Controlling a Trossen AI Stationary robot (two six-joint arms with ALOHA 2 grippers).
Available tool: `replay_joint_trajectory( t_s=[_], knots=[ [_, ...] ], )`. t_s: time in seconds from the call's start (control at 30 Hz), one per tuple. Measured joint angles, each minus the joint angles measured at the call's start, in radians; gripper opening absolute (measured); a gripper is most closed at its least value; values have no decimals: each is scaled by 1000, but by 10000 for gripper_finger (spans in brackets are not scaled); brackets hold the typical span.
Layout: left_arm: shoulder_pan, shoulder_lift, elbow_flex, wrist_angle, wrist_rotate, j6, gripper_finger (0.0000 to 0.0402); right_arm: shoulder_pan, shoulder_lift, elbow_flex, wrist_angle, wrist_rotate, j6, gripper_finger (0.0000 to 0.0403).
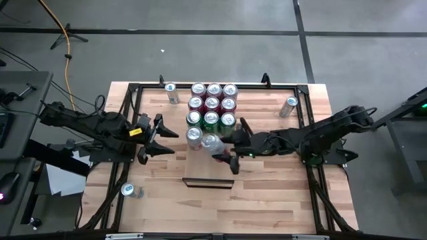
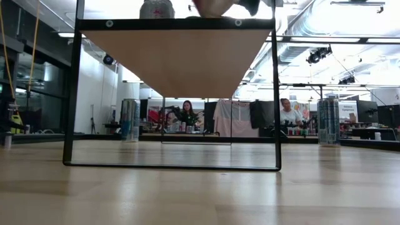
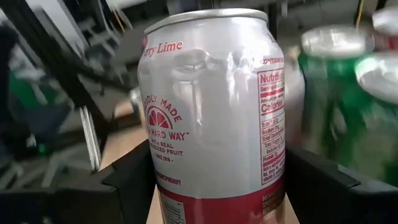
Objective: Place canned beverage on shelf
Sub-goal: Put the bottom left pink soda can on the shelf
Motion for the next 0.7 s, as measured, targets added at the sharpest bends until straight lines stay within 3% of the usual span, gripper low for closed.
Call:
replay_joint_trajectory(
  t_s=[0.13, 0.37, 0.6, 0.7],
  knots=[
    [0, 0, 0, 32, -15, 0, 230, -4, 72, 1, 129, 15, -39, 279],
    [0, 0, 1, 51, -15, 0, 230, -3, 152, -1, 128, 91, -62, 279],
    [0, 0, 1, 51, -15, 0, 230, 0, 89, -8, 84, 112, -138, 279],
    [0, 0, 1, 50, -15, 0, 230, 16, 17, -102, 78, 106, -115, 279]
  ],
)
